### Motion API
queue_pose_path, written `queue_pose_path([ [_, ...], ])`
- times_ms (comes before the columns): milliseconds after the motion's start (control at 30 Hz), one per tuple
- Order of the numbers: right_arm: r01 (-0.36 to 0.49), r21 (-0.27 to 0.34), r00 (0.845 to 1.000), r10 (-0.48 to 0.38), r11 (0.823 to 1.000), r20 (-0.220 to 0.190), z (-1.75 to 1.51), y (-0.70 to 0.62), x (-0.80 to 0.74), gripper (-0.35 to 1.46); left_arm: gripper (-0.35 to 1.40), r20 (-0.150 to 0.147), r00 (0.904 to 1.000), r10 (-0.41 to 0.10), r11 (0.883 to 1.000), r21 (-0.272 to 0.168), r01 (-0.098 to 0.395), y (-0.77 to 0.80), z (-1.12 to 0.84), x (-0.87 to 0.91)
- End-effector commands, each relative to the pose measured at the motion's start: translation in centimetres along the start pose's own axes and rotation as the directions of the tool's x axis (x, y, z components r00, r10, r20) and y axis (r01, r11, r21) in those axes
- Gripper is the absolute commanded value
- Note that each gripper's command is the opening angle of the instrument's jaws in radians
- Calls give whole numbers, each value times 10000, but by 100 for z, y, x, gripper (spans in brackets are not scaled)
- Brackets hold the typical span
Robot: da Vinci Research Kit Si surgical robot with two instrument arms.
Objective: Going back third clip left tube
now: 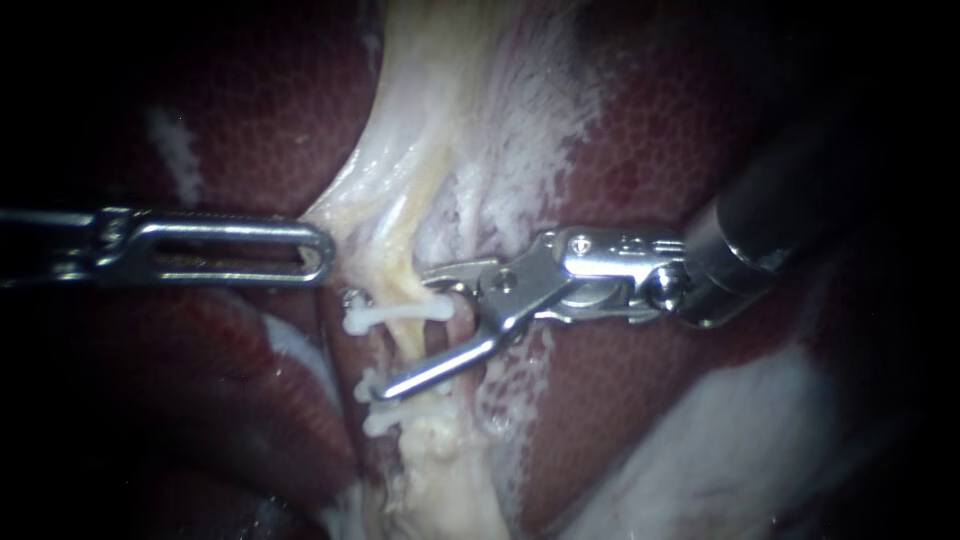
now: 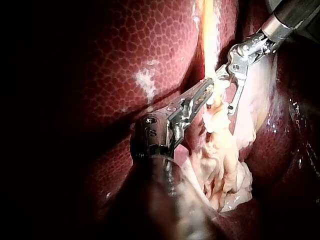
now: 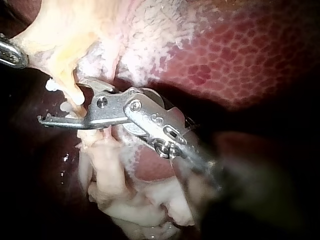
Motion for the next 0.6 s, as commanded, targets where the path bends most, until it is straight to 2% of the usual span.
queue_pose_path([
  [33,-134,83,9999,133,9999,14,2,-2,0,56,-35,0,10000,-5,10000,3,5,0,0,0],
  [200,-641,253,9979,641,9976,-8,9,-7,-1,53,-35,2,10000,-6,10000,0,6,0,1,0],
  [367,-858,181,9963,859,9961,-20,19,1,-4,54,-35,5,10000,-7,10000,-5,7,0,2,0],
  [500,-821,94,9966,821,9966,-5,30,10,-12,57,-35,10,10000,-7,10000,-14,8,-1,2,0],
  [600,-792,77,9969,792,9968,12,32,12,-17,58,-35,9,10000,-7,10000,-14,7,-1,2,0],
])
